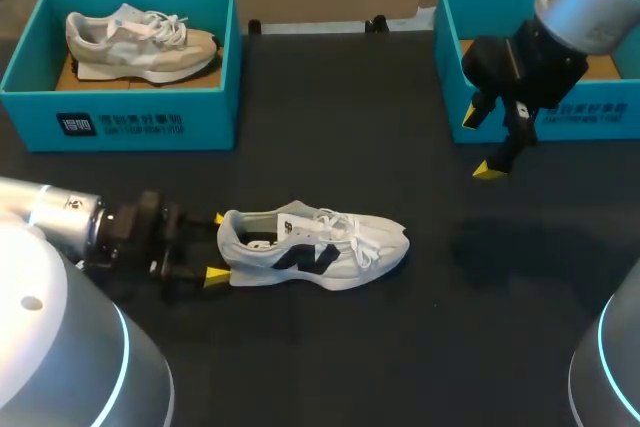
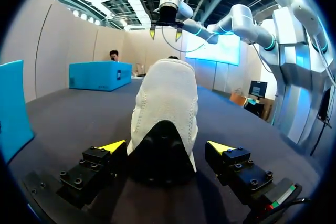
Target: Take the shoe out of the shoebox, open the shoe tongue, remove and reinsert the insole, then place the shoe into the shoebox
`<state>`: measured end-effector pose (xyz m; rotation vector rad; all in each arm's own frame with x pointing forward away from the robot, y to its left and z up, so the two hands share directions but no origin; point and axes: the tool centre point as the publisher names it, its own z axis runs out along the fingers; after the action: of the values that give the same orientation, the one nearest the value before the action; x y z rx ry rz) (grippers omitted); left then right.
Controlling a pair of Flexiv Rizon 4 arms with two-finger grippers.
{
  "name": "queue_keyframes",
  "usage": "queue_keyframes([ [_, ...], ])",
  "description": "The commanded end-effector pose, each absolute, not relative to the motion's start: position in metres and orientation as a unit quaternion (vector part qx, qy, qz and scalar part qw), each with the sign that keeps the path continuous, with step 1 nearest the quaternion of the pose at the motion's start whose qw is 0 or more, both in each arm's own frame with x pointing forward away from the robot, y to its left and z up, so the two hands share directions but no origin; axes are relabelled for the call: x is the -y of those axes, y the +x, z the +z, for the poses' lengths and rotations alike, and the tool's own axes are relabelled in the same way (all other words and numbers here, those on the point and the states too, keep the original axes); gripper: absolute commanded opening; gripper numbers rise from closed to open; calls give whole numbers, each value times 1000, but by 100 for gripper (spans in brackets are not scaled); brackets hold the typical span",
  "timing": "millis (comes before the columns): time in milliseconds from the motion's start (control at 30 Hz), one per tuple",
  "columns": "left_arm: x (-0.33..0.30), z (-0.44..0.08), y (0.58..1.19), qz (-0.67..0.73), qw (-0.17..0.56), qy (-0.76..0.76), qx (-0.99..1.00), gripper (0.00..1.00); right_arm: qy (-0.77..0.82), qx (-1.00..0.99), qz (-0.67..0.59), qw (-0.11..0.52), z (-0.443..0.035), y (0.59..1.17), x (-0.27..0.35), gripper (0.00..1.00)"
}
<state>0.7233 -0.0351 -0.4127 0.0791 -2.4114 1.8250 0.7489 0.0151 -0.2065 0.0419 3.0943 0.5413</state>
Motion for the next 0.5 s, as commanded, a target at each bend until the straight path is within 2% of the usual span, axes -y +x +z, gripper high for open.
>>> queue_keyframes([
  [33, 44, -414, 724, 601, 59, 26, 796, 100, 13, -985, 171, 0, -207, 749, -15, 100],
  [500, 59, -426, 732, 594, 58, 24, 802, 100, 13, -985, 171, 0, -207, 749, -15, 100],
])
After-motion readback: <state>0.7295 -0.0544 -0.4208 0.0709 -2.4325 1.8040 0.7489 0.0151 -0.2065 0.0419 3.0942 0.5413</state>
